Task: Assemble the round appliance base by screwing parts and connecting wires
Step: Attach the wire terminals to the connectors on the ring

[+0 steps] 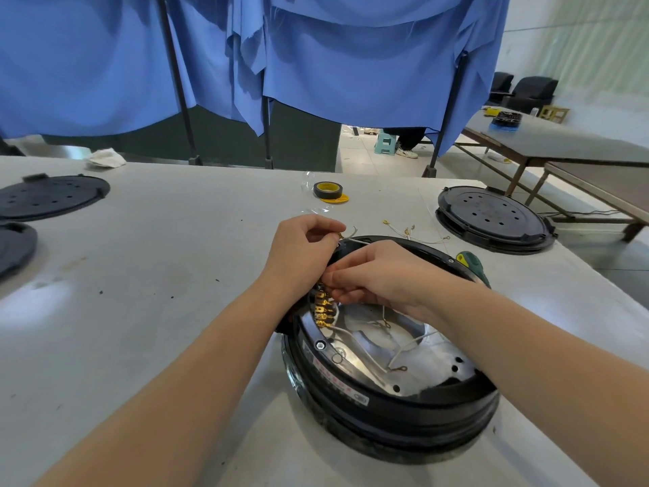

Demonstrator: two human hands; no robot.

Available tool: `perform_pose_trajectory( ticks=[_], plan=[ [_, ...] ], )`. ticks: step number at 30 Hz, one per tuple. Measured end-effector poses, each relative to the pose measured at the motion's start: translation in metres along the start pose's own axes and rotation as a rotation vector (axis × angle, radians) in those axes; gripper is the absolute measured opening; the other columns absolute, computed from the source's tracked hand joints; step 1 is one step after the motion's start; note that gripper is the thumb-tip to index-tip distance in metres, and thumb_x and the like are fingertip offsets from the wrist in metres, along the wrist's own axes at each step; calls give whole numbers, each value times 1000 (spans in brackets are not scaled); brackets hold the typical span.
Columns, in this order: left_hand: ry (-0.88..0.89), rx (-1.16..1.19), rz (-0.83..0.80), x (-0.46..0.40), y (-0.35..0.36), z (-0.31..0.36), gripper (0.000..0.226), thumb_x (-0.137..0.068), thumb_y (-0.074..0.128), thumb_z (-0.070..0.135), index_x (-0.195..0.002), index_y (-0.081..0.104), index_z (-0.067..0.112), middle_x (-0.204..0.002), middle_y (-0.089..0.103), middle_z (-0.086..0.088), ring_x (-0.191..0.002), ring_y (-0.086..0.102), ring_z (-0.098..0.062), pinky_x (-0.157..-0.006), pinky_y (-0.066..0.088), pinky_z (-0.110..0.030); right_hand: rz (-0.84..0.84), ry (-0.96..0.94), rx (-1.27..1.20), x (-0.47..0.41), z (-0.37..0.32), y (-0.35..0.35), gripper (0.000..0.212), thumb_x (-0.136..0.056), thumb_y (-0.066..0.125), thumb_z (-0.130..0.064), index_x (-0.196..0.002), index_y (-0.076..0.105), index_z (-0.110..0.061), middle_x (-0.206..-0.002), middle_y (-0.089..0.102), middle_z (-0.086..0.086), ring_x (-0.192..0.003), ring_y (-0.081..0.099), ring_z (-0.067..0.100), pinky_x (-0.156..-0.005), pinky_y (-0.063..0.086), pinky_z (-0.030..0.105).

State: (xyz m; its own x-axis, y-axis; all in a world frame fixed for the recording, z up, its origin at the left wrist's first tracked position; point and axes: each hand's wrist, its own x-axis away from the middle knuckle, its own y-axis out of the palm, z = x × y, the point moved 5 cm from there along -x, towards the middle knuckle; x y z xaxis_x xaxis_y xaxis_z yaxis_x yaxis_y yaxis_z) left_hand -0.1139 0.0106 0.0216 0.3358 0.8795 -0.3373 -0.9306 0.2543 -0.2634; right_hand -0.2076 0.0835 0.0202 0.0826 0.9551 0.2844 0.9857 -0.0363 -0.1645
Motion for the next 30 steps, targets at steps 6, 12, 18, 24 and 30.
perform_pose_trajectory(
  ticks=[6, 12, 18, 24, 30],
  plan=[
    [4, -4, -4, 0, -1, 0, 27, -89, 60, 3, -85, 69, 28, -88, 67, 14, -81, 63, 4, -70, 47, -2, 6, -15, 6, 1, 0, -1, 7, -84, 67, 1, -81, 71, -4, -64, 69, 8, -54, 67, 8, -51, 52, 13],
    [17, -3, -24, 0, -3, 1, 28, -87, 63, 4, -82, 70, 31, -86, 70, 11, -81, 66, -1, -70, 51, -8, 158, -207, 154, 7, -8, -16, 12, -86, 70, -16, -77, 70, -8, -60, 70, 5, -53, 67, 12, -50, 53, 19],
    [-7, -35, -101, -3, -12, 7, 21, -83, 71, 10, -91, 72, 30, -84, 72, 9, -76, 67, -3, -67, 52, -8, 657, -561, 301, 21, -24, -48, 22, -91, 60, -31, -72, 69, -24, -59, 63, -4, -51, 51, -2, -51, 40, 7],
    [-5, -8, -232, -2, -16, 20, 18, -78, 77, 9, -91, 75, 22, -78, 76, 7, -76, 71, -3, -63, 50, -8, 517, -379, 200, 7, -16, -46, 26, -96, 50, -29, -79, 69, -22, -72, 69, -5, -65, 62, 2, -61, 51, 15],
    [42, -33, -254, -3, -20, 25, 19, -76, 78, 5, -90, 75, 17, -78, 75, 10, -75, 71, -1, -63, 48, -5, 268, -177, 105, 0, -5, -35, 16, -90, 61, -24, -84, 72, -14, -72, 75, -1, -64, 67, 5, -63, 54, 18]
  ],
)
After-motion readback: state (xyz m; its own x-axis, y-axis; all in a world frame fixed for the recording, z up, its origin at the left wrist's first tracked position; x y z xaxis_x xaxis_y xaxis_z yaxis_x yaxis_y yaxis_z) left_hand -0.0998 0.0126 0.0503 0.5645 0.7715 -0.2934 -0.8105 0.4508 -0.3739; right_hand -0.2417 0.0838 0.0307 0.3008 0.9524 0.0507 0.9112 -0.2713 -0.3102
